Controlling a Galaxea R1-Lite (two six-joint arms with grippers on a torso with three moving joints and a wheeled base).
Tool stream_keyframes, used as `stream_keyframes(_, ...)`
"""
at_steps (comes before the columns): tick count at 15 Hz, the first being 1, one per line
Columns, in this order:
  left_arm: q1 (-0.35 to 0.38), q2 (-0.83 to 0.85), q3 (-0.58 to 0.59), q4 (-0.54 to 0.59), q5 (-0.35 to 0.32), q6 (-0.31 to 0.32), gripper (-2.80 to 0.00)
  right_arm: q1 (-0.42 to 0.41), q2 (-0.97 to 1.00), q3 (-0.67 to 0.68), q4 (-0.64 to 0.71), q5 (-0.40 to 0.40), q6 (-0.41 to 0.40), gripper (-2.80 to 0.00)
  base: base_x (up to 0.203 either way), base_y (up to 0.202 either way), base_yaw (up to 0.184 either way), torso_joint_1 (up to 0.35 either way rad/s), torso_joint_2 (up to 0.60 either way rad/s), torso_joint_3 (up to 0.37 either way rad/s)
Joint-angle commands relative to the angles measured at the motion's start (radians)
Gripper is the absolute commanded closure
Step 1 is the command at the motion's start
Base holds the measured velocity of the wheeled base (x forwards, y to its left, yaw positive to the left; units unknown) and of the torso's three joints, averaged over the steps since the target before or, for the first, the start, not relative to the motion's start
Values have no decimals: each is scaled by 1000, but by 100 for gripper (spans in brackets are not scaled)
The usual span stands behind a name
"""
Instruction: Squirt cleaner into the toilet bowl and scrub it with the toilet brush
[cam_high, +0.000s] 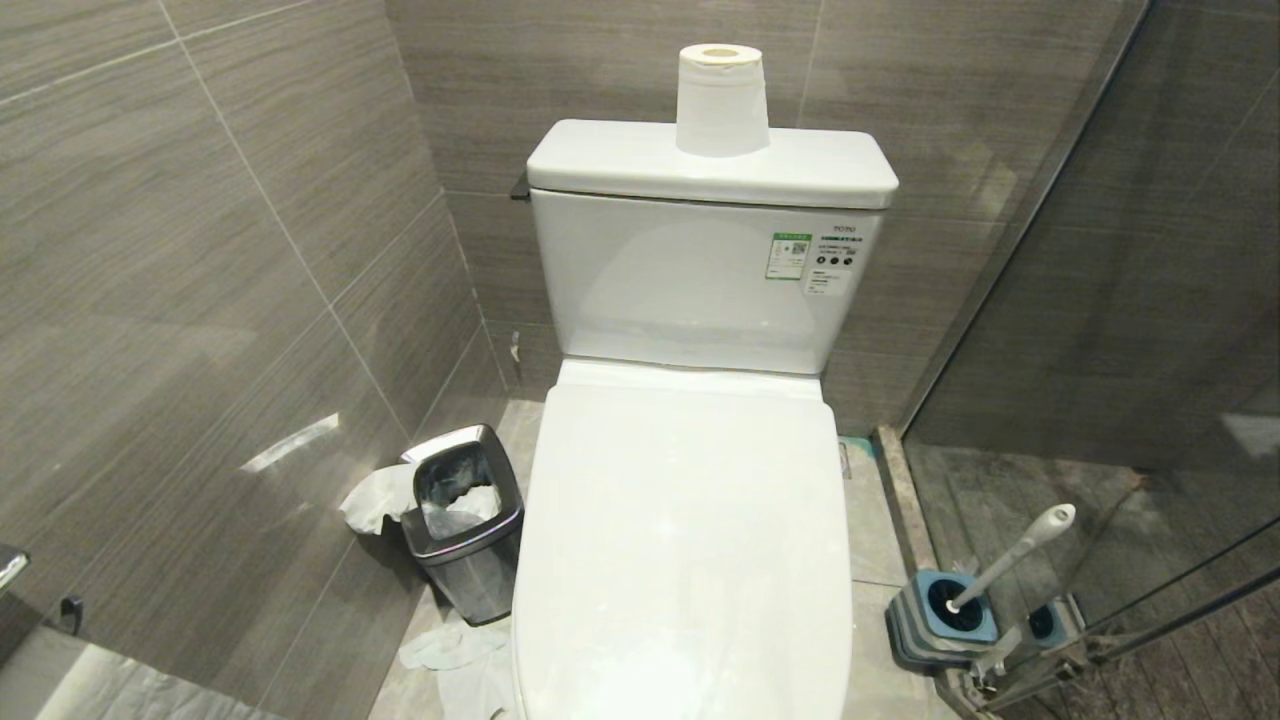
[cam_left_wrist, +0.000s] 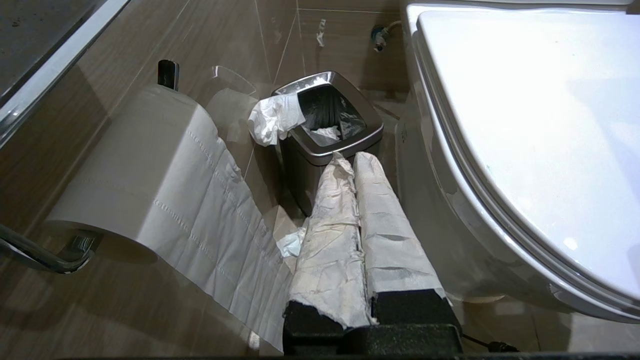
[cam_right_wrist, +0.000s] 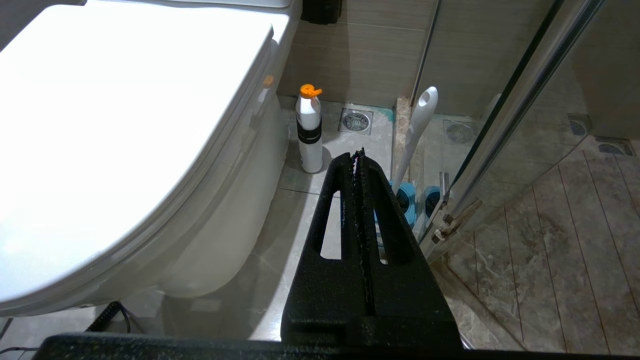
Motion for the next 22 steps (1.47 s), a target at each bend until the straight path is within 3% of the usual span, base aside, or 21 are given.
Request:
stream_keyframes(1,0,1,1,0,0,0,0,0,0,0,0,0,0,0,0,0,0,0,0,0)
stream_keyframes(7,0,1,0,3,-5,31,0,0,0,0,1,8,-17,0,0,0,0,0,0,0)
stream_keyframes(9,0,1,0,4,-17,68,0,0,0,0,3,14,-63,0,0,0,0,0,0,0)
stream_keyframes(11,0,1,0,4,-7,53,0,0,0,0,1,17,-97,0,0,0,0,0,0,0)
stream_keyframes(12,0,1,0,3,1,13,0,1,1,0,1,16,-86,0,0,0,0,0,0,0)
stream_keyframes(15,0,1,0,-1,6,3,0,1,2,0,1,-7,7,0,0,0,0,0,0,0)
stream_keyframes(22,0,1,2,0,5,0,0,1,1,0,0,-13,14,0,0,0,0,0,0,0)
